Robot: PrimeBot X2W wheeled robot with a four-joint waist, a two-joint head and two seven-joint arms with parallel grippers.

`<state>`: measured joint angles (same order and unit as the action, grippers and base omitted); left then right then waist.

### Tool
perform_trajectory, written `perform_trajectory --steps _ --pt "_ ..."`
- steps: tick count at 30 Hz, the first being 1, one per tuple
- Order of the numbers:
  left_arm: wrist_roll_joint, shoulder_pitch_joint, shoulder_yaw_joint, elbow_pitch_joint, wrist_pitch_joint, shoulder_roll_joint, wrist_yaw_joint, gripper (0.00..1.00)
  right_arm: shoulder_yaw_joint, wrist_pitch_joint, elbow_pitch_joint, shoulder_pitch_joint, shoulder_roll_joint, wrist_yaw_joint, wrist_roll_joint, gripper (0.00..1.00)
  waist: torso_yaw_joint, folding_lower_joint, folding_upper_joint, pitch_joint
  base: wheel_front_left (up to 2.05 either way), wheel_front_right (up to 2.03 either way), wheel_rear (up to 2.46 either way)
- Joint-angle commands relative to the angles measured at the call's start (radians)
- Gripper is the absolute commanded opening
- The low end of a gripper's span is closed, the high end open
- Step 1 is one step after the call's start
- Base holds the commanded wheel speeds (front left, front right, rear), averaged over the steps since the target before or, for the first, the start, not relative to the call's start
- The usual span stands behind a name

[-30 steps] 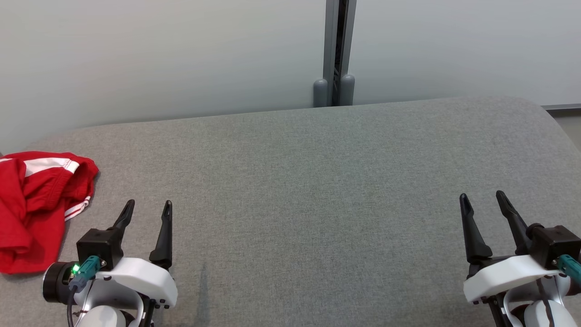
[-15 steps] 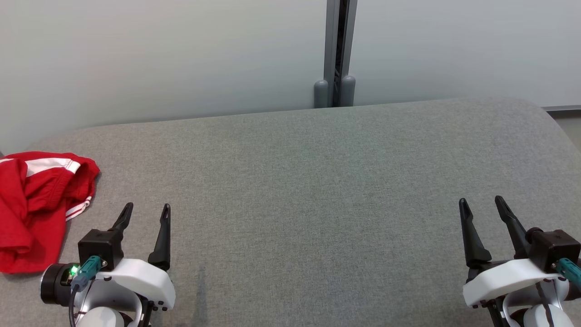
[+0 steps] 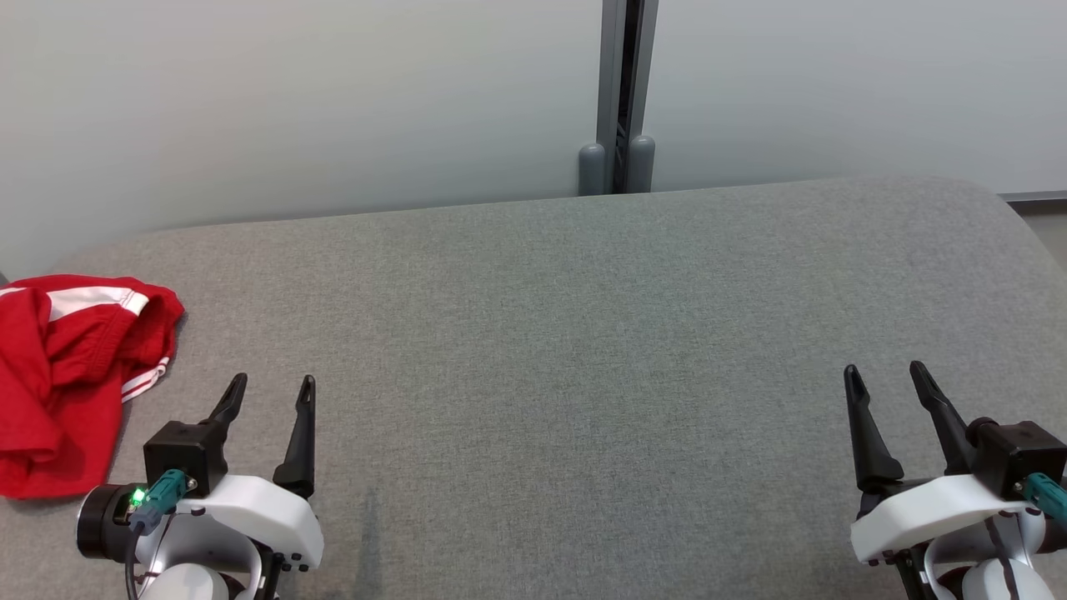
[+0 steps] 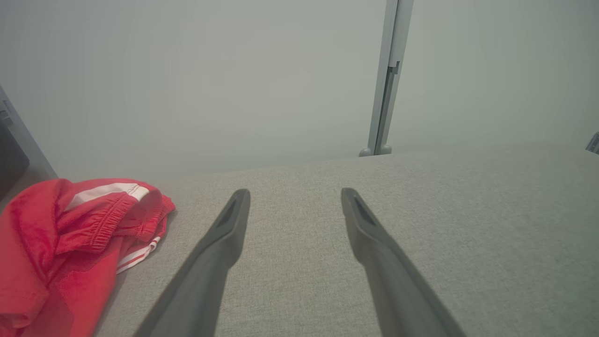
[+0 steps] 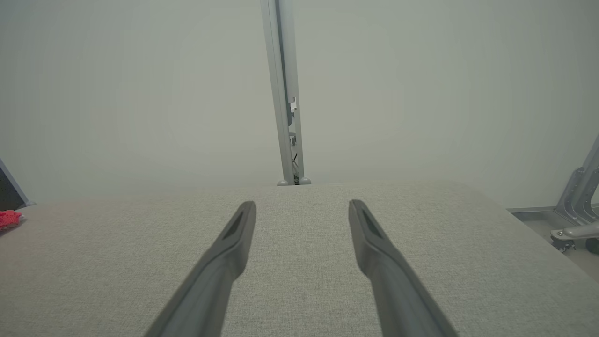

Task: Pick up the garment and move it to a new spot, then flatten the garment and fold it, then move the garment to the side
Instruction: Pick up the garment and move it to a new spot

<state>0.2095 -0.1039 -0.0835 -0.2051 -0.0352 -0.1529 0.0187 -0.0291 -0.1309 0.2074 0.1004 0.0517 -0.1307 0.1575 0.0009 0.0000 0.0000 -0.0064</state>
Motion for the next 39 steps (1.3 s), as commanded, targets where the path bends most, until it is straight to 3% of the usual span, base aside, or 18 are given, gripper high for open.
perform_trajectory --steps 1,9,30,39 --pt "0.002 0.002 -0.001 0.001 -0.001 -0.008 0.004 1.00 -0.005 0.003 0.001 -0.001 0.002 0.000 0.001 1.00 0.002 0.0000 0.0000 0.000 0.00 0.00 0.00" --pt "0.011 -0.029 -0.004 -0.010 -0.014 -0.001 0.009 1.00 0.000 0.004 -0.019 0.001 0.001 0.000 0.000 1.00 0.067 0.0000 0.0000 0.005 0.00 0.00 0.00" --pt "0.041 -0.032 0.018 -0.029 -0.050 -0.010 0.041 1.00 0.063 0.010 -0.049 0.012 0.001 0.000 0.012 1.00 0.435 0.0000 0.0000 0.007 0.00 0.00 0.00" --pt "0.056 -0.027 0.022 -0.026 -0.055 -0.015 0.045 1.00 0.068 0.015 -0.047 0.012 0.001 0.000 0.007 1.00 0.485 0.0000 0.0000 0.003 0.00 0.00 0.00"
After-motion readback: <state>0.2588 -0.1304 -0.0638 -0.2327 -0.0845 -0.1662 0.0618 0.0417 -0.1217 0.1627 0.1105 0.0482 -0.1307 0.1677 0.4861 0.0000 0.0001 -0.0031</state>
